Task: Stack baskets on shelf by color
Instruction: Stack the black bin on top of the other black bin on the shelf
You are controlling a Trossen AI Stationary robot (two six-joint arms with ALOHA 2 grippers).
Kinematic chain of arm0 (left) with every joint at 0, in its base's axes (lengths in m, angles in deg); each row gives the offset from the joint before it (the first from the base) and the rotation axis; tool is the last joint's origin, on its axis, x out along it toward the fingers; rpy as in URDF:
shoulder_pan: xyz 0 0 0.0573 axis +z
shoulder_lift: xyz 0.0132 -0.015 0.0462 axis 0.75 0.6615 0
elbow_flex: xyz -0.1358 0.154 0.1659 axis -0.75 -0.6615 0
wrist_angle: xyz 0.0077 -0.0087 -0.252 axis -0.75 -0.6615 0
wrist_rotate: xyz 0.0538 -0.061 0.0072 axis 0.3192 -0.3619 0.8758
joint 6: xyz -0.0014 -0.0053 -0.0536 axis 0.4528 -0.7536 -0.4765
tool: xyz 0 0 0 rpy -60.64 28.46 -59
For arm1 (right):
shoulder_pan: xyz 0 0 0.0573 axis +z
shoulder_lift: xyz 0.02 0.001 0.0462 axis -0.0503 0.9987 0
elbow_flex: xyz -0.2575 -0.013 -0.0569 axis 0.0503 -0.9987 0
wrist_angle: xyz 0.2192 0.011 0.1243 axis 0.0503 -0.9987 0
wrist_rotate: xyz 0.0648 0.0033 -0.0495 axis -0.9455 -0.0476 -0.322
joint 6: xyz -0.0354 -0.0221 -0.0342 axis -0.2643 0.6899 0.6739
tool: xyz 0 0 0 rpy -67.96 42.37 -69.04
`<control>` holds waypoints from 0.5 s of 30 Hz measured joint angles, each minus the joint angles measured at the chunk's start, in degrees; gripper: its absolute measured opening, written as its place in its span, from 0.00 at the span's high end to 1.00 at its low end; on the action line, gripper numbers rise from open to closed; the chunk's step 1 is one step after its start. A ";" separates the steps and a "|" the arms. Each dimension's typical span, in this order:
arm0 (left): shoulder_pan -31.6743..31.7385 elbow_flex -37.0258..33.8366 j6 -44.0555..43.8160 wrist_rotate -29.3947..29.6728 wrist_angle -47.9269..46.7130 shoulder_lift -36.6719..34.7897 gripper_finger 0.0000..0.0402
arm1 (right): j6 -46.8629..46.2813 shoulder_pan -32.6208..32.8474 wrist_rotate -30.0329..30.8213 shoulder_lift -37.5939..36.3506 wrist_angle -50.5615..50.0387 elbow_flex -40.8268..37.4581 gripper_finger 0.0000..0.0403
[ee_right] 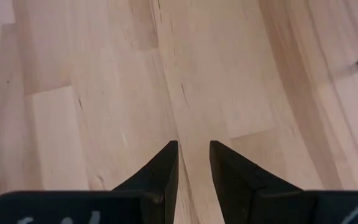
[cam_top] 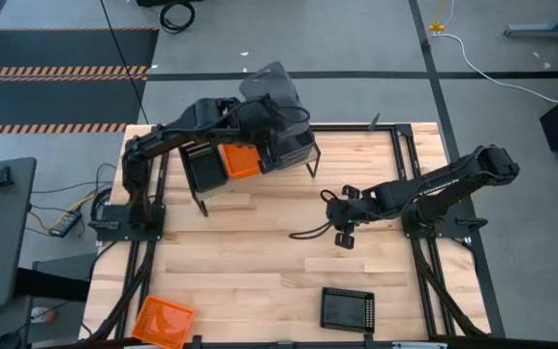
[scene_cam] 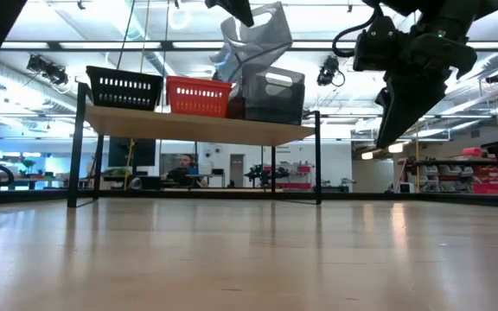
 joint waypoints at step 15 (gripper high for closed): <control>0.07 -0.02 -4.94 -4.66 1.00 0.39 0.98 | 0.39 0.40 1.09 0.00 0.32 0.00 0.75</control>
